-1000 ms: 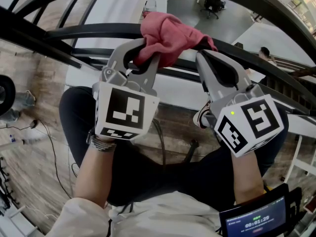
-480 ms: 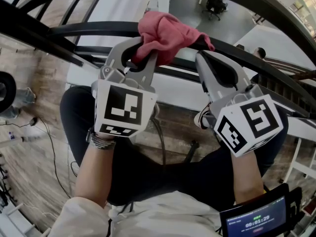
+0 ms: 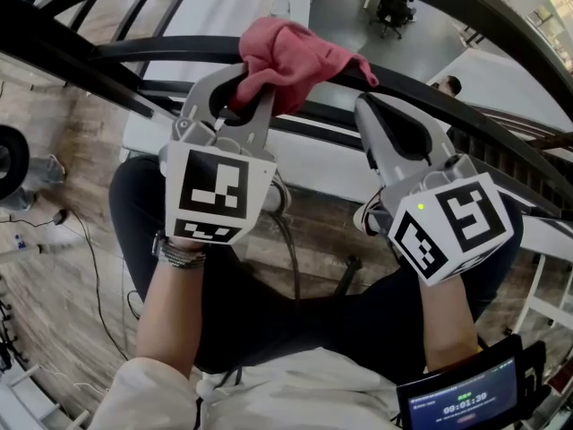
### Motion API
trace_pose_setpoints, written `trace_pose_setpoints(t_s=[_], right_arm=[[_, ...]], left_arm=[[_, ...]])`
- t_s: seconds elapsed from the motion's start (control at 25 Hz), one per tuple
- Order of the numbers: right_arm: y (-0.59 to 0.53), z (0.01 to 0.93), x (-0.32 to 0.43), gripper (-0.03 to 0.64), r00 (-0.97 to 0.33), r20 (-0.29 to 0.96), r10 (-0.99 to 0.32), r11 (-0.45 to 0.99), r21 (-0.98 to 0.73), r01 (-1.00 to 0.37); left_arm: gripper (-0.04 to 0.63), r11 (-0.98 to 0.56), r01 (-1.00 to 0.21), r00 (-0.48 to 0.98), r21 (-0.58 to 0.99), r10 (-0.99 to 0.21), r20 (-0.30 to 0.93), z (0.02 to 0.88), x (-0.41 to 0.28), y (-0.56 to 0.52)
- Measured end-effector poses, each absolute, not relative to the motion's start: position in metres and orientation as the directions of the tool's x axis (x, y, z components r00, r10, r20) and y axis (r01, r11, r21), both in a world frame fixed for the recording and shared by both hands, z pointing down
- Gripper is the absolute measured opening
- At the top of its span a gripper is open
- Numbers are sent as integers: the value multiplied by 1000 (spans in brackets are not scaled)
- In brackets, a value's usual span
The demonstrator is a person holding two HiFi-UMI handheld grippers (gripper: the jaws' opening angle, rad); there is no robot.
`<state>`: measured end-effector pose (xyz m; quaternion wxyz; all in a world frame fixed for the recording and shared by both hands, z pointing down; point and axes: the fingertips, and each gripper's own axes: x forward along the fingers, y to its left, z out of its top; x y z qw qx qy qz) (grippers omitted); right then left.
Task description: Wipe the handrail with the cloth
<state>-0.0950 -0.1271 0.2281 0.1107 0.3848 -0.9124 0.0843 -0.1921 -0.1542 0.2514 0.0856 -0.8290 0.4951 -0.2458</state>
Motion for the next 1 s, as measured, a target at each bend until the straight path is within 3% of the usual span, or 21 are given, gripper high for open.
trace_pose_setpoints(t_s=[1.0], right_arm=[[-127, 231, -106, 2, -692, 279, -666, 706, -63, -705]], left_arm=[[31, -416, -840, 311, -348, -895, 318, 252, -230, -160]])
